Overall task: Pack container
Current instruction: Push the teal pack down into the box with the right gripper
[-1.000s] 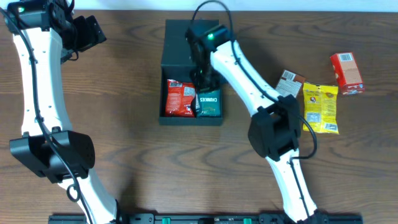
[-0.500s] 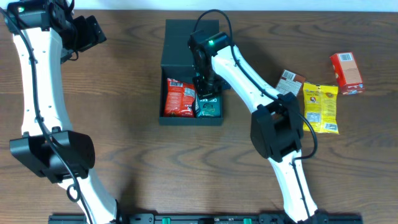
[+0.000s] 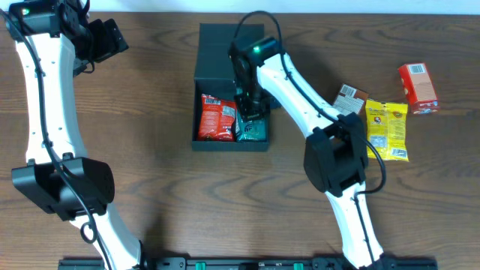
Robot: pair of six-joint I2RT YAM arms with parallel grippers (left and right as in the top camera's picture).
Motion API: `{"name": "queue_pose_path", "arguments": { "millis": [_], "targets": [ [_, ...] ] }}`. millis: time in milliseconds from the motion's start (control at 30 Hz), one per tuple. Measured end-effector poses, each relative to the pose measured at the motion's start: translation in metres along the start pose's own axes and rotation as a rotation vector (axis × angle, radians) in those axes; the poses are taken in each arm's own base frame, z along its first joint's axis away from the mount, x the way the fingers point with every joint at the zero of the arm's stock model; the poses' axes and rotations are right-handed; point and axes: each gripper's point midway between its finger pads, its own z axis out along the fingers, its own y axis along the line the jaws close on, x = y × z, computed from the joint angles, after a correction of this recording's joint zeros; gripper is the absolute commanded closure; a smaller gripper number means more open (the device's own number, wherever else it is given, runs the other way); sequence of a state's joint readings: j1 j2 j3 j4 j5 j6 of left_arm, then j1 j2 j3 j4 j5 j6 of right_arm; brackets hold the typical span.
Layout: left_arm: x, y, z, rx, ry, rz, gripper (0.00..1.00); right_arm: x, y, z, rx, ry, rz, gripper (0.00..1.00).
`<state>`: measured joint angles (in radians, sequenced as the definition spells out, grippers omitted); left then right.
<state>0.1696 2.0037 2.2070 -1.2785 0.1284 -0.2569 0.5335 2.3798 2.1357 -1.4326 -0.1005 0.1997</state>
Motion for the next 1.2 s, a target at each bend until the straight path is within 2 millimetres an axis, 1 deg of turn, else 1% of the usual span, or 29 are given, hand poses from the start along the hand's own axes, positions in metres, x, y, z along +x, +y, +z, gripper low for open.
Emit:
{"name": "queue_pose_path", "arguments": {
  "millis": [67,100,233,367,567,700,800,900,1067,1200],
  "targets": [
    [0.000,0.000,0.000,0.000,0.000,0.000,0.05,0.002,0.000,0.010,-0.003,0.011,-0.004,0.99],
    [0.000,0.000,0.000,0.000,0.000,0.000,0.04,0.001,0.000,0.011,-0.004,0.008,-0.005,0.99],
    [0.000,0.000,0.000,0.000,0.000,0.000,0.05,-0.003,0.002,0.009,-0.013,-0.021,-0.016,0.99],
    [0.000,0.000,0.000,0.000,0.000,0.000,0.05,-0.003,0.002,0.008,-0.015,-0.019,-0.026,0.99],
    [0.000,0.000,0.000,0.000,0.000,0.000,0.05,-0.005,0.006,-0.004,-0.028,-0.039,-0.036,0.99],
    [0.000,0.000,0.000,0.000,0.000,0.000,0.05,-0.002,0.013,-0.015,-0.055,-0.053,-0.066,0.99],
    [0.000,0.000,0.000,0.000,0.000,0.000,0.05,-0.002,0.020,-0.018,-0.075,-0.063,-0.089,0.99],
    [0.000,0.000,0.000,0.000,0.000,0.000,0.05,-0.002,0.022,-0.013,-0.082,-0.063,-0.105,0.99],
    [0.000,0.000,0.000,0.000,0.000,0.000,0.05,0.006,0.023,0.013,-0.081,-0.027,-0.116,0.99],
    [0.000,0.000,0.000,0.000,0.000,0.000,0.05,0.006,0.023,0.015,-0.085,-0.037,-0.117,0.99]
  ]
}}
